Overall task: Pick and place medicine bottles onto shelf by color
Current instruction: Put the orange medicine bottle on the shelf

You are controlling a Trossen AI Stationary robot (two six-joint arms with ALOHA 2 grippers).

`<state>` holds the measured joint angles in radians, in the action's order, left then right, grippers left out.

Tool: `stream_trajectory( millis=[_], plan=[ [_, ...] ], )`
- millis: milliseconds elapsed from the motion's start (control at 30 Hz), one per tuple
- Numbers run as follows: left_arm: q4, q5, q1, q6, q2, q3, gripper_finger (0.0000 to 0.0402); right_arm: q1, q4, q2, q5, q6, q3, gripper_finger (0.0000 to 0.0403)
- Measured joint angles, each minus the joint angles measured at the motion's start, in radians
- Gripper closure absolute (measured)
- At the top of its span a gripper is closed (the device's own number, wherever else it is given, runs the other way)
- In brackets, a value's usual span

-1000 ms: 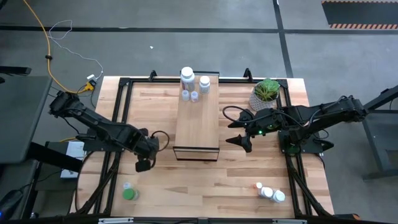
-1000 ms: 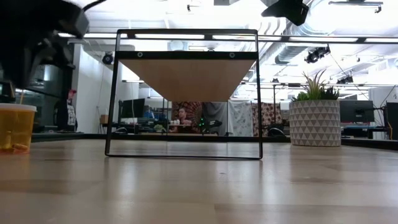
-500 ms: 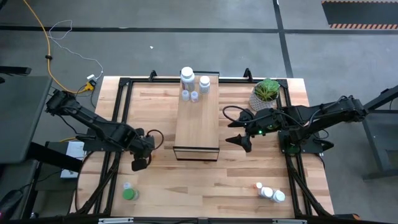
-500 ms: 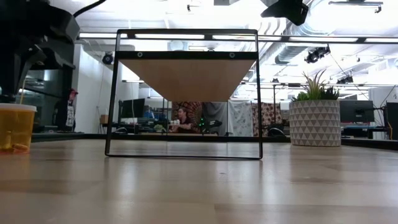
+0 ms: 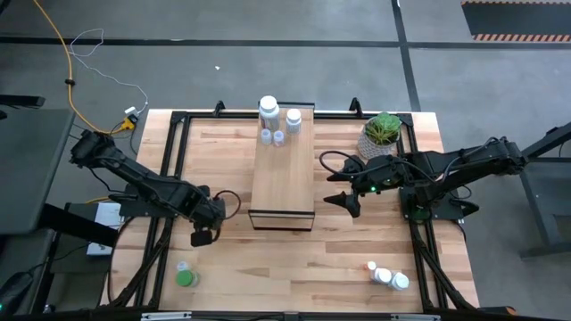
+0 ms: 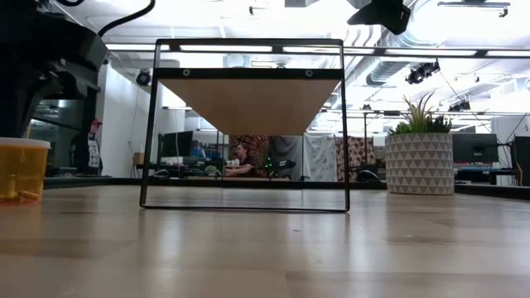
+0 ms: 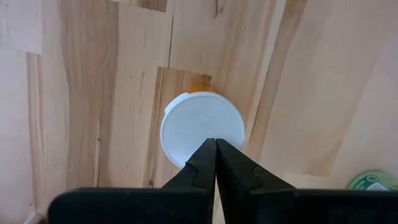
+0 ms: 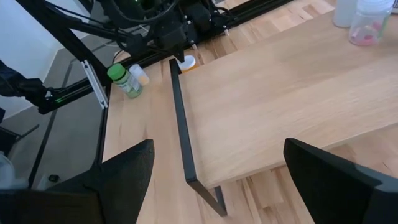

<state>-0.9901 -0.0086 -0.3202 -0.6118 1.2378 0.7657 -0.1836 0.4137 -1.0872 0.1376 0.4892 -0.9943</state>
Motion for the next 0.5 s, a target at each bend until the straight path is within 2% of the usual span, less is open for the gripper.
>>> stream_trajectory(
  millis=[500],
  plan=[
    [0.003, -0.026, 0.000, 0.014, 0.024, 0.002, 0.0401, 0.000, 0.001, 0.000, 0.000, 0.003, 0.000, 0.0054]
  ],
)
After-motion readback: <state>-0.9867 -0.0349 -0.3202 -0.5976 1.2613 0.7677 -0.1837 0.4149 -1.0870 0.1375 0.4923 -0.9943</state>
